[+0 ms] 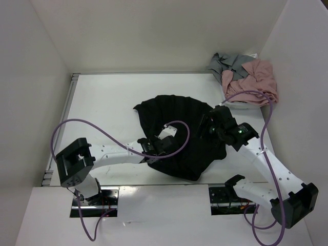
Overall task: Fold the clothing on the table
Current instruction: Flatten the skirt out
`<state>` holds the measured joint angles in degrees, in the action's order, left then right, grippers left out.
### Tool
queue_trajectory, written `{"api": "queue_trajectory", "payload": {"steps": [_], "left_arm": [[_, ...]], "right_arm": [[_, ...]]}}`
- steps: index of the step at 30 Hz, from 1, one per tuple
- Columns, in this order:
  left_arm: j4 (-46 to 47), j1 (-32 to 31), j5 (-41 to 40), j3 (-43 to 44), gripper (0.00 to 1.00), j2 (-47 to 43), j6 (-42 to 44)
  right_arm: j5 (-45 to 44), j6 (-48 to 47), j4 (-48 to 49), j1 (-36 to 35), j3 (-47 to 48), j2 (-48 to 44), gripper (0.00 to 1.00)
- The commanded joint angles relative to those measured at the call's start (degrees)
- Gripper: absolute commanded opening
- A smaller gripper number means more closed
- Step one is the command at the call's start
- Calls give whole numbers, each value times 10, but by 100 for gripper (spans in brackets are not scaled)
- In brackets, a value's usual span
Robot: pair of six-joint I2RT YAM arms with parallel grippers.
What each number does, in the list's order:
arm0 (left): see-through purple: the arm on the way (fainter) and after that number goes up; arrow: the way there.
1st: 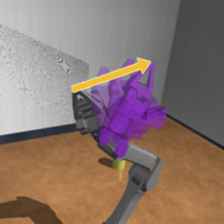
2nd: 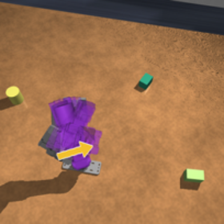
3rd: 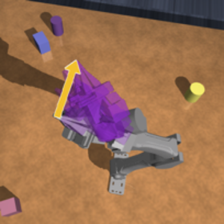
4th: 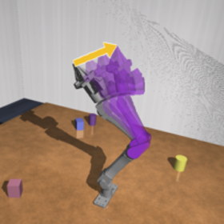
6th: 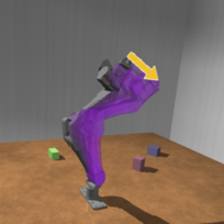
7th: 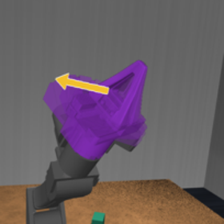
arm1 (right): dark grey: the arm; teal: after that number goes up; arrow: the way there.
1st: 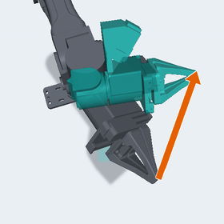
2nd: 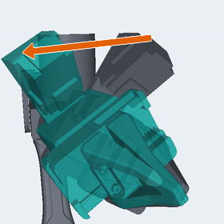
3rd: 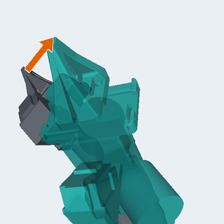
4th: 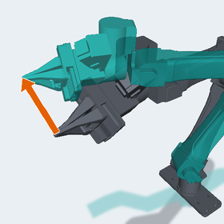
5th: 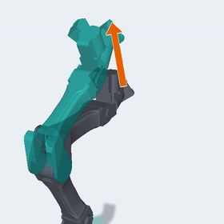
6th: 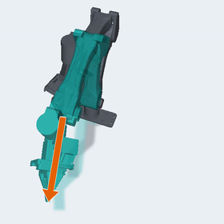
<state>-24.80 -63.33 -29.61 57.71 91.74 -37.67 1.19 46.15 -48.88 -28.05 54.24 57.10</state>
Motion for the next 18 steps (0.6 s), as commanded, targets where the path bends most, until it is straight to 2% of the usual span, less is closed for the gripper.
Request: {"api": "queue_trajectory", "payload": {"steps": [1,5,6,9,15,18], "left_arm": [[41,-6,25,-11,86,-7,39],[81,-6,10,-16,71,40,64],[81,-6,3,-10,62,49,72],[107,-6,-19,-10,47,63,87],[120,-6,-36,-4,47,84,96],[97,-6,-42,2,55,72,95]], "right_arm": [[-8,-15,5,5,28,3,71],[-8,-15,5,5,28,3,71],[-8,-15,5,5,28,3,71],[-8,-15,5,5,33,3,71],[-14,-20,5,11,33,-2,71],[-14,-20,5,11,33,-8,71]]}}
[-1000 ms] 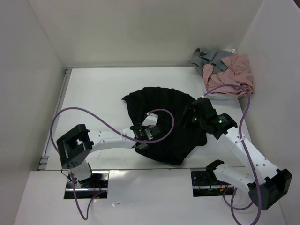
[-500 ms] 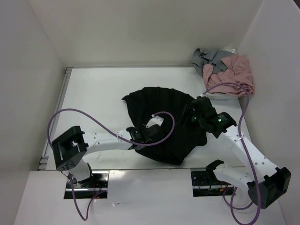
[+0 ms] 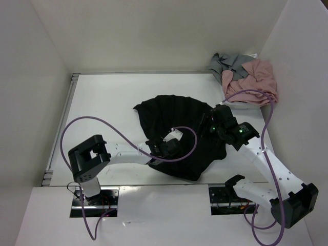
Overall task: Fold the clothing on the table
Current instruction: Flatten the skirt out
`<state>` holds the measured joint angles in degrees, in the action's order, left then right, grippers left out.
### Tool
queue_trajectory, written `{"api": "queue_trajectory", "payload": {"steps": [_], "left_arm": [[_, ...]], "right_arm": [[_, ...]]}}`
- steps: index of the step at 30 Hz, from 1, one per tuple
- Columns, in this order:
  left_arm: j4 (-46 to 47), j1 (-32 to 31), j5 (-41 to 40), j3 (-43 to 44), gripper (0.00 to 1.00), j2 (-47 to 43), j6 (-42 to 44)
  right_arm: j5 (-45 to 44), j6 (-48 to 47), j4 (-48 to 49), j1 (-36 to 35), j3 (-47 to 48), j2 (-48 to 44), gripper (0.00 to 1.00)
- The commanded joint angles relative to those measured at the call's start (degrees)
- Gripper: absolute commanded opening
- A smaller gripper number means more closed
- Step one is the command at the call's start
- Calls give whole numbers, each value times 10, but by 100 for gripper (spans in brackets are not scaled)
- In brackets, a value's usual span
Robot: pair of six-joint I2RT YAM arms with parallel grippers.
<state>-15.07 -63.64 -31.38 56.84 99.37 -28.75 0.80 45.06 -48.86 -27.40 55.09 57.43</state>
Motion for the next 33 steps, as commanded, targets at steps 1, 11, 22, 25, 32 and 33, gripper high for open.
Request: {"api": "queue_trajectory", "payload": {"steps": [1,11,22,25,32,33], "left_arm": [[0,-17,-25,11,57,-21,6],[5,-45,-78,-9,61,-1,-10],[-3,-45,-189,5,20,28,-43],[-12,-45,-189,12,0,14,-43],[-50,-45,-164,24,0,-94,-25],[-50,-45,-158,24,0,-108,-17]], "right_arm": [[-10,-9,4,4,25,-11,71],[-10,-9,4,4,25,-17,71],[-4,-9,15,4,25,-28,70],[-4,-9,15,4,20,-34,70],[7,-4,25,4,9,-34,70],[7,-4,25,4,9,-34,70]]}}
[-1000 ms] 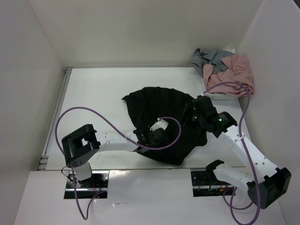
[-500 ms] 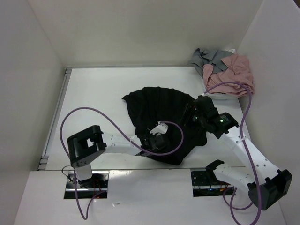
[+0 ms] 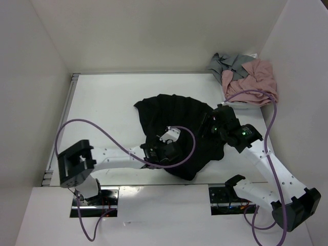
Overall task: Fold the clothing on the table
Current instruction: Flatten the skirt out
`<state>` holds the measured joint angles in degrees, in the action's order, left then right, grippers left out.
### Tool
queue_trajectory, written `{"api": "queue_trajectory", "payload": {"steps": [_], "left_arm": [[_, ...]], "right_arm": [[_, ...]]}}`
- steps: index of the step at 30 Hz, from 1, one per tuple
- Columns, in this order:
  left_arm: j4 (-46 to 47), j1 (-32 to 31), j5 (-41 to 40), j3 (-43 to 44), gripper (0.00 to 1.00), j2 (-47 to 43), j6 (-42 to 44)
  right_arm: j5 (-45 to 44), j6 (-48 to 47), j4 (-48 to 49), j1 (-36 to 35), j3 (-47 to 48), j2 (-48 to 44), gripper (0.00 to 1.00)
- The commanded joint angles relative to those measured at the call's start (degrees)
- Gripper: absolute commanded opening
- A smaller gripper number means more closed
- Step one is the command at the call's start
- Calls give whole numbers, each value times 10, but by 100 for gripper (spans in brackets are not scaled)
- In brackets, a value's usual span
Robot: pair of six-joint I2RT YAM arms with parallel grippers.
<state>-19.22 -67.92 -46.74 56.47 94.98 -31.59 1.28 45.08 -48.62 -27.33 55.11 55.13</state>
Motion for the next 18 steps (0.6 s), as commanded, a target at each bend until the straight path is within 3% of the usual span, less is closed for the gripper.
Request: {"api": "queue_trajectory", "payload": {"steps": [1,9,12,18], "left_arm": [[-14,-2,-5,33,0,-87,19],[-13,-2,14,46,0,-96,43],[-13,-2,9,64,0,-58,37],[-49,-2,-11,123,0,-37,19]], "right_arm": [[7,-4,23,3,4,-11,70],[73,14,23,-5,-27,14,70],[72,52,10,-84,-59,53,70],[-26,127,-34,-218,-24,163,70]]}}
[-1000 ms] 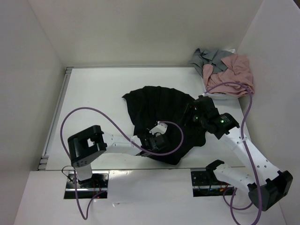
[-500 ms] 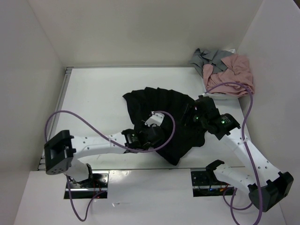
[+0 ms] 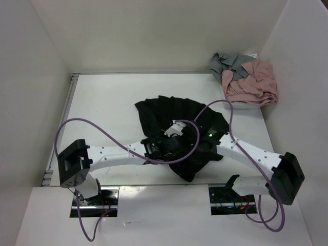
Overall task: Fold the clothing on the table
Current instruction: Flatten the skirt out
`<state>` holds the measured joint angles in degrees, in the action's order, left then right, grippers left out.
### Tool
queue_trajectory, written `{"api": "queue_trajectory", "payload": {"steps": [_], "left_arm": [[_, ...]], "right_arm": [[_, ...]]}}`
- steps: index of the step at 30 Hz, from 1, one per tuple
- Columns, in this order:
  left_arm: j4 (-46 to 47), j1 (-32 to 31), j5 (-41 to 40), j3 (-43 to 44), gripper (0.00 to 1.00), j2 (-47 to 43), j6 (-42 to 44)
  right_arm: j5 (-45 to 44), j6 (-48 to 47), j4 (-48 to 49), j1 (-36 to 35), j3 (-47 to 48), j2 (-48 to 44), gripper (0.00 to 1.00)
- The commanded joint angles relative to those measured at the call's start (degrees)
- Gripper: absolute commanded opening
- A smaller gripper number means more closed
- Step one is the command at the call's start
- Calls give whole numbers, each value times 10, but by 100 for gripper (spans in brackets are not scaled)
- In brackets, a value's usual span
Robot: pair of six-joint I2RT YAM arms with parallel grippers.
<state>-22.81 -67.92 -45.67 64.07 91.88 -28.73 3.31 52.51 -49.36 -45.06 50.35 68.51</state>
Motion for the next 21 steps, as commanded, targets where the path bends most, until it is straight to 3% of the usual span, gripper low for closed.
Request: {"api": "queue_trajectory", "payload": {"steps": [1,12,17,21], "left_arm": [[-21,-2,-27,52,0,-6,-18],[-36,9,-37,25,0,-67,-30],[-73,32,-58,15,0,-102,-64],[-62,60,-34,-14,0,-146,-70]], "right_arm": [[-52,72,-20,-54,24,38,70],[-154,206,-83,-181,43,125,70],[-186,241,-124,-181,31,88,70],[-123,214,-51,-116,-15,-7,70]]}}
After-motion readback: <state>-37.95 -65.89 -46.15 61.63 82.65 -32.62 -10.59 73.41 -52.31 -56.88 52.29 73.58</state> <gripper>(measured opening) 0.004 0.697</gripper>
